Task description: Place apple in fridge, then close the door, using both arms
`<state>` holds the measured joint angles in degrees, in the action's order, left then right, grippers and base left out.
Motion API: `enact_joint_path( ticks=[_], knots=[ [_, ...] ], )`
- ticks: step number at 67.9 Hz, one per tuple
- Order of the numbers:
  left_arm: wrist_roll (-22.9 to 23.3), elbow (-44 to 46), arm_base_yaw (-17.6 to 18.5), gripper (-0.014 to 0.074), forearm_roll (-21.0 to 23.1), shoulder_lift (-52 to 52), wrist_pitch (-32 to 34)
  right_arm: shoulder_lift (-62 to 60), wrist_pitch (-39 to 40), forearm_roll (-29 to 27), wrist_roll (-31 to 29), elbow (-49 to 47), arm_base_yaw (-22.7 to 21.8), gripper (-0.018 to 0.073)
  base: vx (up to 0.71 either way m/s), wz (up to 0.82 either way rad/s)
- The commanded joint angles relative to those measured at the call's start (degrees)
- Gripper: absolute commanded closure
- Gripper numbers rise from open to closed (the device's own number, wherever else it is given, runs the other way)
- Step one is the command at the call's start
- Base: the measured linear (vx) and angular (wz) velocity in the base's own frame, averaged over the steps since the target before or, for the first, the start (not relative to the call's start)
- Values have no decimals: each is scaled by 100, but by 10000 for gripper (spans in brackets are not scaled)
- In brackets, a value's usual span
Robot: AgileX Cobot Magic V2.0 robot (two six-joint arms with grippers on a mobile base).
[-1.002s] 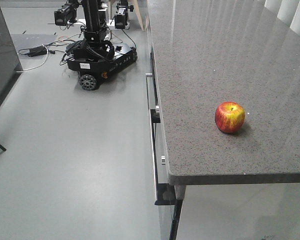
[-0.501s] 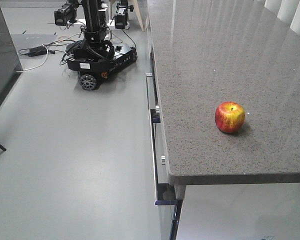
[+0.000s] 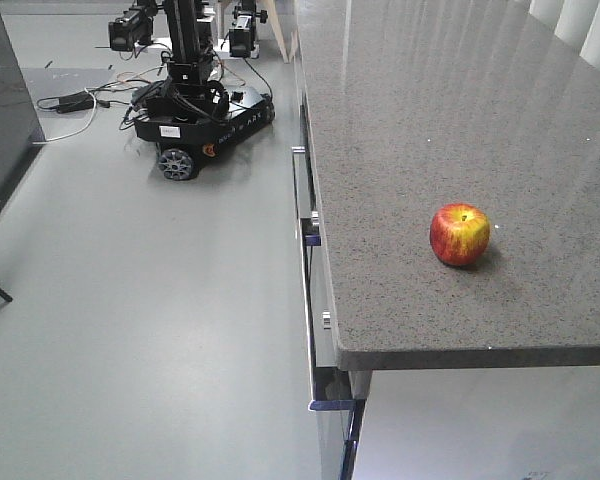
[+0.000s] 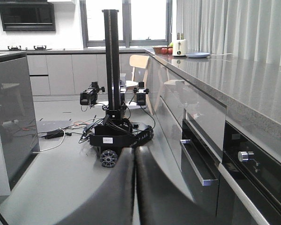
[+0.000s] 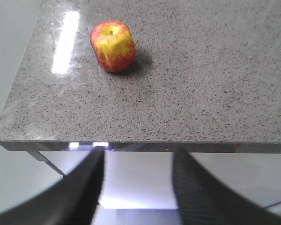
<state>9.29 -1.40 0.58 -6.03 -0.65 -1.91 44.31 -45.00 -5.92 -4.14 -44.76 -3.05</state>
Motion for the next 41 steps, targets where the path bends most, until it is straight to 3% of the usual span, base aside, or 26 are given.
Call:
enact_joint_path(
  ticks=[1, 9, 22, 41],
  knots=[
    [51, -164, 5, 602, 20, -89, 439, 318, 323, 5, -70, -297, -28, -23, 0, 0],
    [51, -164, 5, 602, 20, -89, 439, 818, 323, -150, -414, -527, -28, -171, 0, 0],
    [51, -164, 5, 602, 20, -89, 439, 1789, 477, -867, -1381, -985, -28, -158, 0, 0],
    [51, -164, 5, 602, 20, -89, 439, 3273, 529, -1226, -2232, -1801, -28, -143, 0, 0]
  ],
)
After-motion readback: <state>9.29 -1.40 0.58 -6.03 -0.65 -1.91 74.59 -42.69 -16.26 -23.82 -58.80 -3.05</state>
